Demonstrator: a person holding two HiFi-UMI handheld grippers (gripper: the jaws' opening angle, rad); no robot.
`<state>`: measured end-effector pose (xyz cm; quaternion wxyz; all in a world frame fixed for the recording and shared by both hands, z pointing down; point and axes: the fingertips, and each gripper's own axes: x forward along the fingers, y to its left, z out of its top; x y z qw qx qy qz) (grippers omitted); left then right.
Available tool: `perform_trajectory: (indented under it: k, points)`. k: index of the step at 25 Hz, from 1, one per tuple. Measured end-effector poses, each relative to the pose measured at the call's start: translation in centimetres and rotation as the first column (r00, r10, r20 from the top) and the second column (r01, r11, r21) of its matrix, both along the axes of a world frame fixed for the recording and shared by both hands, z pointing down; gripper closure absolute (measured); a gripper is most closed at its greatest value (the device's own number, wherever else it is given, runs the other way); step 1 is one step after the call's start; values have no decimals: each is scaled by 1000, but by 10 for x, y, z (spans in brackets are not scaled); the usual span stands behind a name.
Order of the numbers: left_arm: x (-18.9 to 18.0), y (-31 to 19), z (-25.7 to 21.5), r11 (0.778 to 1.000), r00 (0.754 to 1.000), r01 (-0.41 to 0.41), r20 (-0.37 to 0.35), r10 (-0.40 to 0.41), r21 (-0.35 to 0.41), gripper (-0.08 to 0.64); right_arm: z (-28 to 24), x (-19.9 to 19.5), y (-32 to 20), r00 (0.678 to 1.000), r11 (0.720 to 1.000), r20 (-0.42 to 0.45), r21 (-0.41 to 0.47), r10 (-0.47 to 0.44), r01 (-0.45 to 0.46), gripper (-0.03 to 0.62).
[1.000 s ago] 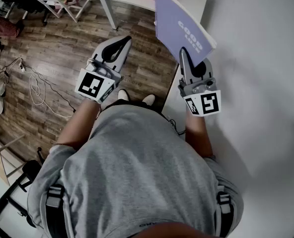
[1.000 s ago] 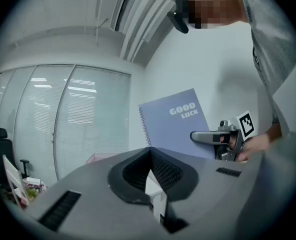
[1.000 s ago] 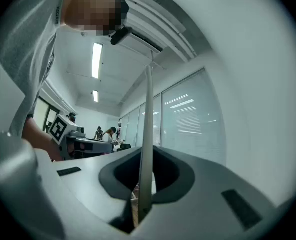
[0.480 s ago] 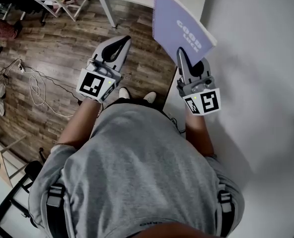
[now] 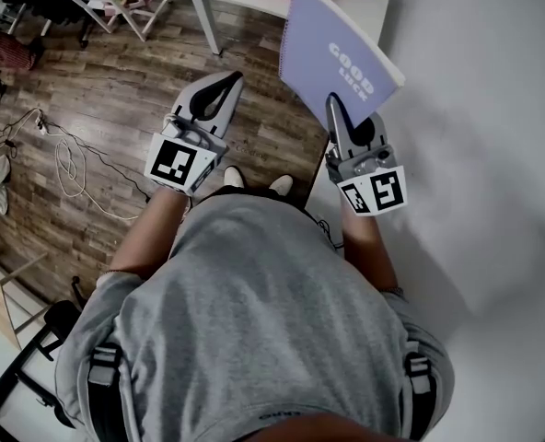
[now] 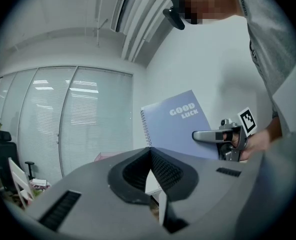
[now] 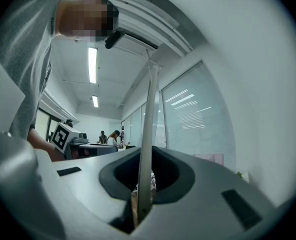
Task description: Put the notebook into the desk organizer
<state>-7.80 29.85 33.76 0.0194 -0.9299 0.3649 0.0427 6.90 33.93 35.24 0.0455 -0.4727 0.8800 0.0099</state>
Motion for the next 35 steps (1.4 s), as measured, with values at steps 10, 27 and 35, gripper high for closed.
perform_trajectory:
  k: [10, 27, 35]
  points:
    - [-39, -18, 8, 999, 999, -35, -13, 35, -5, 541, 2, -39, -17, 1000, 1000, 11, -11, 26, -26, 555]
    - [-36, -84, 4, 999, 999, -50, -19, 51, 18, 541, 2, -40, -82, 1000, 1000, 17, 12, 22, -23, 555]
    - [-2, -153, -1, 1000, 1000, -26, -8, 26, 11, 541, -5, -8, -157, 1000, 1000, 11, 12, -8, 8, 555]
